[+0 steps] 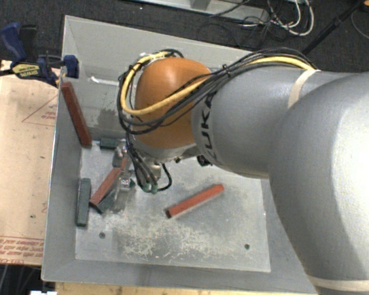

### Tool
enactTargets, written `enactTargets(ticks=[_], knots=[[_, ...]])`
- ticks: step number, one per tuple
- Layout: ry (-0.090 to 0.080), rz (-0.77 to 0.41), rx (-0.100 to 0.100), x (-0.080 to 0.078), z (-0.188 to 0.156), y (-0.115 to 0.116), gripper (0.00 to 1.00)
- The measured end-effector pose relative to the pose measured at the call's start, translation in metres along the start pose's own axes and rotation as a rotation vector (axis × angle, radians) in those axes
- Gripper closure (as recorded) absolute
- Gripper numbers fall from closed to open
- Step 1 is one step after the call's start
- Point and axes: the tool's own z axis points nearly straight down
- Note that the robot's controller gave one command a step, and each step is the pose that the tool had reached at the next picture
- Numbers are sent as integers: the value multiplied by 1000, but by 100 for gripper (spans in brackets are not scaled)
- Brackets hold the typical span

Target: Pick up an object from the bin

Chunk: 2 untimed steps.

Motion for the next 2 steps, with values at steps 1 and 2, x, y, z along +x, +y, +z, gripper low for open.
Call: enactTargets(ticks=[1,2], knots=[[-1,2,0,-1,-1,-1,0],[-9,-354,-4,-33,58,20,100]])
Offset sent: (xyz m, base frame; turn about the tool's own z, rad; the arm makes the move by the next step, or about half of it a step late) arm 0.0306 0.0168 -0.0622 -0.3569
